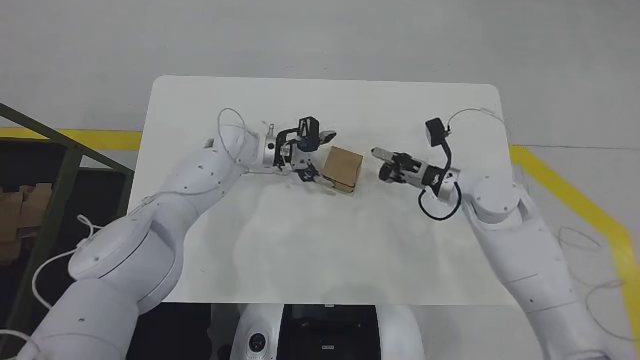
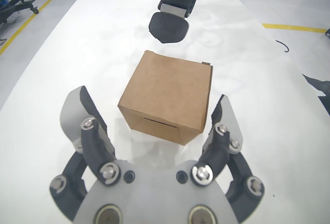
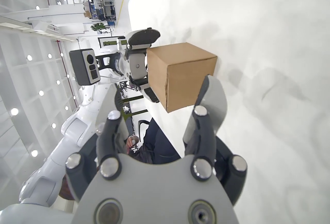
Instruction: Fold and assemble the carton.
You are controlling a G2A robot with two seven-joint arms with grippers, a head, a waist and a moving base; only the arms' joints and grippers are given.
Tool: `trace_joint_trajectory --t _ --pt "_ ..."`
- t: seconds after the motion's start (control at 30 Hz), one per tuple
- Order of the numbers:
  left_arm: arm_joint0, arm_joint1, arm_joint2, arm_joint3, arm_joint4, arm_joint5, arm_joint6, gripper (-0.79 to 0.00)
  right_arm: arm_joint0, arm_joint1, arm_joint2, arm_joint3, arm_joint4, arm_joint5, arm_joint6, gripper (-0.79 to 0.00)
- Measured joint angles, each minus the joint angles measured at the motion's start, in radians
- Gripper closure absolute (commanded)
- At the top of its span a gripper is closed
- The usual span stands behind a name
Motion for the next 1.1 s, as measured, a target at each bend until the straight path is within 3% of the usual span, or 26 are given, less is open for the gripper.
trace_joint_trajectory --t 0.17,0.53,0.73,0.93,1.1 --pt "0.016 0.04 -0.019 -0.057 -0.081 -0.008 -0.008 -0.785 -0.01 0.001 0.024 -0.002 0.026 -0.08 -0.029 -0.785" --pt "0.054 0.177 -0.16 -0.164 -0.299 -0.07 -0.07 -0.785 -0.002 -0.005 0.067 0.033 -0.022 -0.32 -0.212 -0.785" --pt "0.071 0.22 -0.218 -0.144 -0.377 -0.082 -0.099 -0.785 0.025 -0.002 0.108 0.045 -0.123 -0.362 -0.315 -0.785" --pt "0.052 0.254 -0.259 -0.105 -0.493 -0.082 -0.224 -0.785 0.043 0.004 0.16 0.026 -0.19 -0.367 -0.392 -0.785" --pt "0.06 0.295 -0.315 -0.128 -0.578 -0.082 -0.292 -0.785 0.051 0.01 0.198 -0.006 -0.27 -0.346 -0.438 -0.785"
